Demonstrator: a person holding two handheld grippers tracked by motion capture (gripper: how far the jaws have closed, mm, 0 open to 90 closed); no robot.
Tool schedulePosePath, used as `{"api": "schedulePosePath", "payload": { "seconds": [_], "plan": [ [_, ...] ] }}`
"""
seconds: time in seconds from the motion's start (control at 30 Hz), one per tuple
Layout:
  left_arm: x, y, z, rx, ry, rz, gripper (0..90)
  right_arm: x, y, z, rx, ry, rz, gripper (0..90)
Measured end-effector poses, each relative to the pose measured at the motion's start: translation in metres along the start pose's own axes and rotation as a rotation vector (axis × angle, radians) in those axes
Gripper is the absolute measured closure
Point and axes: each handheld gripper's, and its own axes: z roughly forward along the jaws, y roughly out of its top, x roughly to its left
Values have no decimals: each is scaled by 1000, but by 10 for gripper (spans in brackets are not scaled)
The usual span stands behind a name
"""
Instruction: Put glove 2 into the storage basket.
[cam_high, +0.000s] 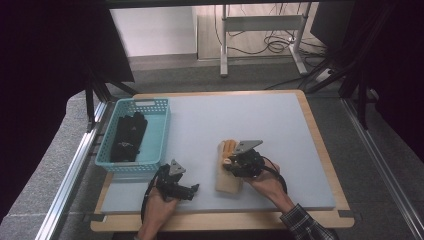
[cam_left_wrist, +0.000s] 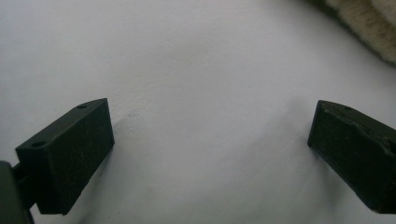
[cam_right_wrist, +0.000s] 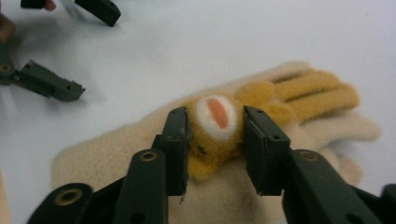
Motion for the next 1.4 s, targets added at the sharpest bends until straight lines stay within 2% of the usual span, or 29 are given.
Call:
{"api": "schedulePosePath", "payload": {
  "seconds": [0.07, 0.1, 0.13, 0.2, 0.27, 0.33, 0.4, 0.43, 0.5, 0.53, 0.57, 0.6, 0.63, 0.67, 0.7, 0.73, 0.83, 0.9, 0.93, 0.97, 1.0, 1.03, 1.07, 1.1, 1.17, 1.4],
  "plan": [
    [0, 0, 0, -2, 1, -3, 6, 1, 1, -2, 3, -12, -17, 642],
    [0, 0, 0, -2, 1, -2, 6, 2, 2, -6, 6, -23, -51, 645],
    [0, 0, 0, -2, 1, -3, 7, 2, 7, -15, 3, -19, -97, 647],
    [0, 0, 0, -2, 1, -3, 6, 2, 8, -17, 2, -13, -109, 647],
    [0, 0, 0, -2, 1, -3, 6, 0, 12, -19, 27, 4, -165, 646],
    [0, 0, 0, -2, 1, -3, 6, -2, 13, -14, 46, 7, -187, 644],
    [0, 0, 0, -2, 1, -3, 6, -4, 13, -10, 58, 16, -188, 641],
    [0, 0, 0, 0, 0, 0, 6, -7, 12, 0, 80, 35, -170, 611],
    [0, 0, 0, 0, 0, 0, 6, -7, 10, 2, 83, 40, -167, 591],
    [0, 0, 0, -1, 0, -2, 6, -10, 7, 4, 52, 60, -128, 546],
    [0, 0, 0, -1, 0, -2, 6, -10, 7, 4, 52, 60, -128, 546],
    [0, 0, 0, -2, 1, -3, 7, -15, 5, -1, 16, 64, -76, 494],
    [0, 0, 0, -2, 1, -3, 6, -15, 5, -1, 16, 64, -76, 494],
    [0, 0, 0, -2, 1, -2, 6, -20, 2, -7, -7, 59, -30, 467],
    [0, 0, 0, -2, 1, -2, 6, -20, 2, -7, -7, 59, -30, 467],
    [0, 0, 0, -1, 0, -1, 6, -28, -3, -15, -35, 56, 21, 465],
    [0, 0, 0, 0, 0, 0, 6, -33, -8, -22, -54, 45, 55, 474],
    [0, 0, 0, 0, 0, 0, 6, -39, -17, -28, -71, 40, 94, 545],
    [0, 0, 0, 0, 0, -2, 6, -42, -25, -32, -68, 31, 116, 614],
    [0, 0, 0, 0, 0, -2, 6, -42, -25, -32, -68, 31, 116, 614],
    [0, 0, 0, 0, 1, 0, 6, -42, -30, -33, -65, 29, 116, 649],
    [0, 0, 0, 0, 1, -3, 6, -41, -39, -35, -60, 30, 121, 724],
    [0, 0, 0, 0, 1, -3, 7, -41, -39, -35, -60, 30, 121, 724],
    [0, 0, 0, 0, 1, -3, 7, -39, -48, -35, -60, 40, 123, 776],
    [0, 0, 0, 0, 1, -4, 7, -38, -51, -35, -57, 45, 123, 792],
    [0, 0, 0, -3, 1, -7, 9, -20, -75, -26, -30, 105, 124, 885]
  ]
}}
